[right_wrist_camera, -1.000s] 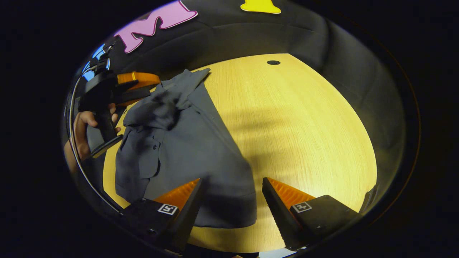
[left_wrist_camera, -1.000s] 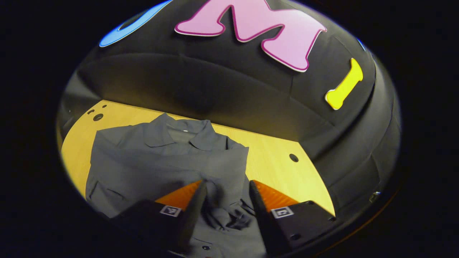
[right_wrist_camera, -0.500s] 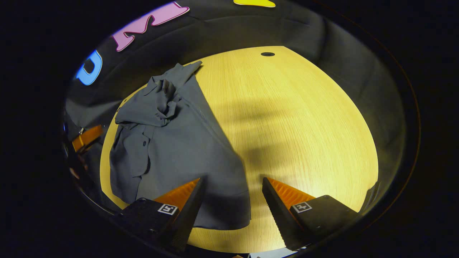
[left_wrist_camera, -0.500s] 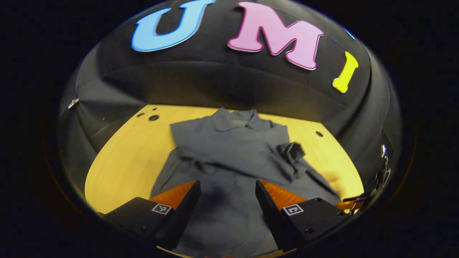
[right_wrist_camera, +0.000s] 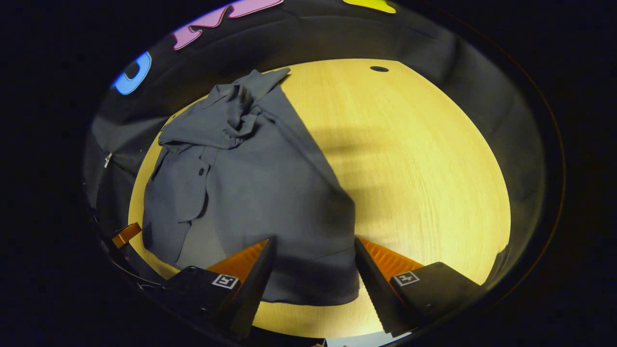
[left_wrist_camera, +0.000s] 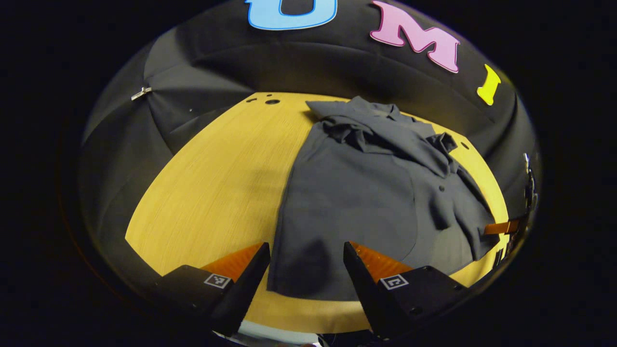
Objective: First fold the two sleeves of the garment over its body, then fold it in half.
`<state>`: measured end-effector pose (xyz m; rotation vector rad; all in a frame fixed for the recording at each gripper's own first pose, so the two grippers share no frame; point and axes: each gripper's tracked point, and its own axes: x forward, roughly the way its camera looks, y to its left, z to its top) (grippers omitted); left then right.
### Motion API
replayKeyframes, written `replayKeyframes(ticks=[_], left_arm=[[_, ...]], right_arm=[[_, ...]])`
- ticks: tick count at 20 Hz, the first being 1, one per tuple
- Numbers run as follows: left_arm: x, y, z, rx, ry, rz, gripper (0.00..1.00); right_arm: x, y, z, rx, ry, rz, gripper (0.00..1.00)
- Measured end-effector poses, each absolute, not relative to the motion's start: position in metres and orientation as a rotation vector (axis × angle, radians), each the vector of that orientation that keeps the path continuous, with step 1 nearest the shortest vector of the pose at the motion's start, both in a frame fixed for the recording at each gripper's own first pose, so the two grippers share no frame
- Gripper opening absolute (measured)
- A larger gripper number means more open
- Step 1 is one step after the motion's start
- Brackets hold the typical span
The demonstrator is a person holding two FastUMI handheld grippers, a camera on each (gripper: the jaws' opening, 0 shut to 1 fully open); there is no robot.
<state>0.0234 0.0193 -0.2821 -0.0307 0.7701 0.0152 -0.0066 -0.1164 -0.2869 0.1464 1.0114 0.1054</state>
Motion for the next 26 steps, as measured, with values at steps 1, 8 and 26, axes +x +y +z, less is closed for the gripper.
replayKeyframes(ticks=[1,8,26], left_arm=[[0.017,0.022,-0.287,-0.028,0.780,0.014,0.96],[-0.005,0.028,-0.310,-0.024,0.809,0.008,0.96],[0.014,-0.033,-0.316,0.094,0.808,-0.124,0.35]], right_arm=[[-0.007,-0.108,-0.287,0.138,1.014,0.117,0.99],[-0.016,-0.050,-0.288,0.086,1.053,0.197,0.99],[-0.015,-0.029,-0.295,-0.062,1.048,0.188,0.17]])
